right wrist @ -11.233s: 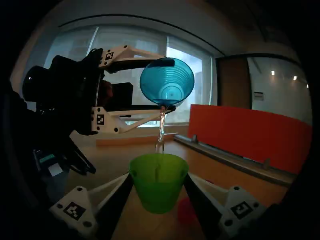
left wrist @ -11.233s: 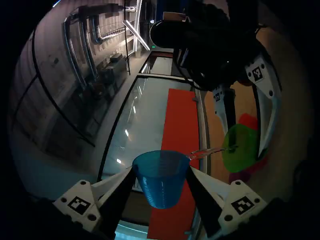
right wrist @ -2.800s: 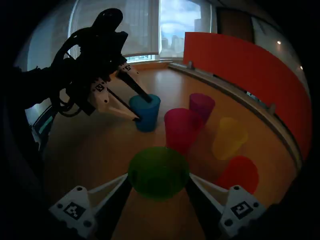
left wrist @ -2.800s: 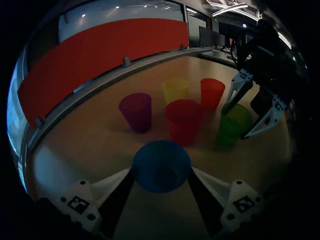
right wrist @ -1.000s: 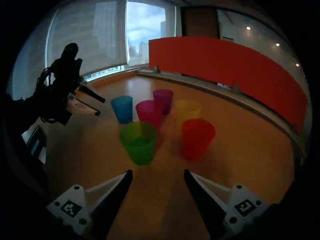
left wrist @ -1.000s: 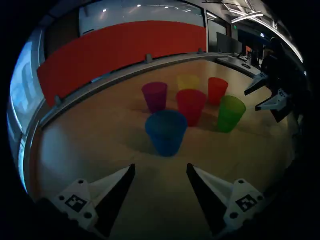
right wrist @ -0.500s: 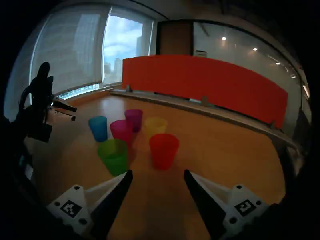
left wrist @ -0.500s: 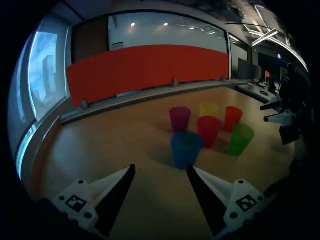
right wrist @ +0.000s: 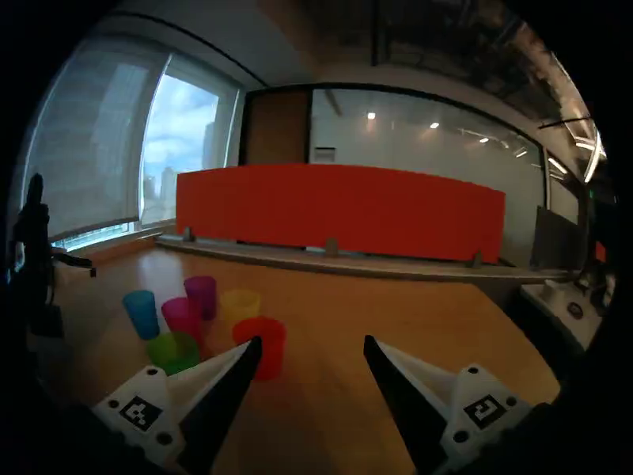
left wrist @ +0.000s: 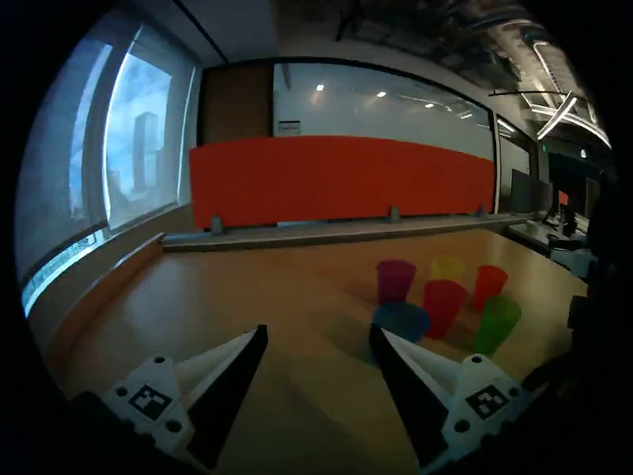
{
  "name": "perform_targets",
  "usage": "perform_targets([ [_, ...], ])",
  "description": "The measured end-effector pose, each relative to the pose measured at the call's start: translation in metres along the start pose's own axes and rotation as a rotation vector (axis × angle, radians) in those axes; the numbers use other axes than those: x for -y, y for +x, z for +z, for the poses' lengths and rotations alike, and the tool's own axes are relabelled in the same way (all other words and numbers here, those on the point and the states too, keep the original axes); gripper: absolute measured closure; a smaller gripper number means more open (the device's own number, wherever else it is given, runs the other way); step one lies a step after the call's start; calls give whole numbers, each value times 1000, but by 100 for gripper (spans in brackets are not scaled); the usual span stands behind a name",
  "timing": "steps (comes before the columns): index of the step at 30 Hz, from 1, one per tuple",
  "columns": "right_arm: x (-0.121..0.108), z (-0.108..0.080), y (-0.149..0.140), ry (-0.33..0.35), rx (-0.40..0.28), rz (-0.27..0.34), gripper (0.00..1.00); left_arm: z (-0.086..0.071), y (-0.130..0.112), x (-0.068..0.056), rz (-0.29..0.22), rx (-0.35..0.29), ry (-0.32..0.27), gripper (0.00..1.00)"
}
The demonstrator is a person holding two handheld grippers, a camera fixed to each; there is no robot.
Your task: Pour water
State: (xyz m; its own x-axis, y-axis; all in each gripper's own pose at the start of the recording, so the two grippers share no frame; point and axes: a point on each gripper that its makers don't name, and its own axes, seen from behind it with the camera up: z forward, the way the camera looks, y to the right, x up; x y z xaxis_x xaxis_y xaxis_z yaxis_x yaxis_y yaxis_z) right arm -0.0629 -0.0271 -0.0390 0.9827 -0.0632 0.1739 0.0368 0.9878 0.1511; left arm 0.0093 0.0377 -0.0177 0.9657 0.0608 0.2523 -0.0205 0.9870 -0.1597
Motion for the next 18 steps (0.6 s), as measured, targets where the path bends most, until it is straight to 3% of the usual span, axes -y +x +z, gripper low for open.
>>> perform_targets([
  [9,-18,-4,17,-110,-104,37,1,2,19,8,-4,-96,81,4],
  [18,-22,-9,29,-132,-159,67,1,-2,36,1,-30,-132,77,4],
])
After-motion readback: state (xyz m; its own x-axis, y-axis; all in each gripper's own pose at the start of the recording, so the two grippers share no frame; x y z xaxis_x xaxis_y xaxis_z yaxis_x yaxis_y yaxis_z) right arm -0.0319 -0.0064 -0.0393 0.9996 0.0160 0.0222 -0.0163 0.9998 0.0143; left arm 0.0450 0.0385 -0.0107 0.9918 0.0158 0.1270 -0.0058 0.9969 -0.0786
